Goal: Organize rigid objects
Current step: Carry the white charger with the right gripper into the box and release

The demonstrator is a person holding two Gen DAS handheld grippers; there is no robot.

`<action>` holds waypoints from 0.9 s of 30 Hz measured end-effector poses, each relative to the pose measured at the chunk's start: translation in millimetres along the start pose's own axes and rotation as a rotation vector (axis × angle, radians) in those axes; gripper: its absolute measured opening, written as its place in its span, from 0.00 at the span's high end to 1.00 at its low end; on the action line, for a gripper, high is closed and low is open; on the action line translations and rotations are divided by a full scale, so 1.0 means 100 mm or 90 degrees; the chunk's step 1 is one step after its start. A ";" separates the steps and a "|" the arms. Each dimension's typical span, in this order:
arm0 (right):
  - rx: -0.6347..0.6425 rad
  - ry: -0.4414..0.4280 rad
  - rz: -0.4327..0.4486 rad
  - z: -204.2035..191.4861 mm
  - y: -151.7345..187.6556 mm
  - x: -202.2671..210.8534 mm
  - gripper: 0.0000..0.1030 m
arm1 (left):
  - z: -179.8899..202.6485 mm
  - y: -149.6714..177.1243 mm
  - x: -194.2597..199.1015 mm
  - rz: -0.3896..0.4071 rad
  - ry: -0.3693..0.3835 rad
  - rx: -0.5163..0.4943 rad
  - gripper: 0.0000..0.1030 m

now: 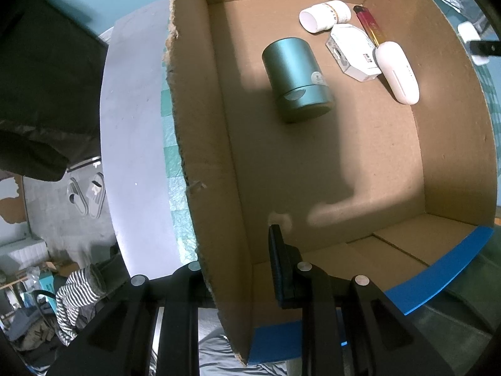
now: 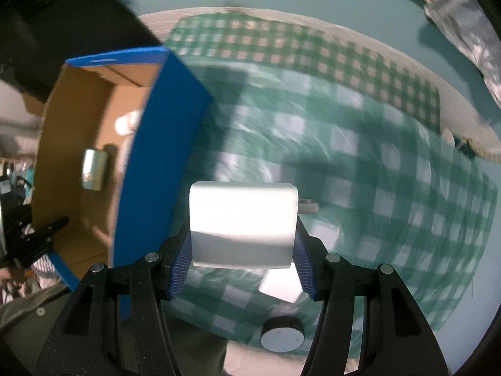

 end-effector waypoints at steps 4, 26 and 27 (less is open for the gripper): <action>0.049 -0.004 0.007 -0.24 -0.12 0.08 0.44 | 0.01 0.01 0.00 0.001 0.001 0.000 0.78; 0.236 0.015 0.012 -1.20 -0.63 0.06 0.44 | 0.07 0.03 0.02 0.006 -0.001 -0.001 0.78; 0.243 0.017 0.008 -1.23 -0.64 0.02 0.44 | 0.07 0.03 0.02 0.007 -0.001 -0.001 0.78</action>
Point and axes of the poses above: each gripper's, at about its wrist camera, not at the fingertips, and x roughly against the way its jaws point, z to its right, y to its underside, the point moved 1 cm from there along -x, roughly the way its jaws point
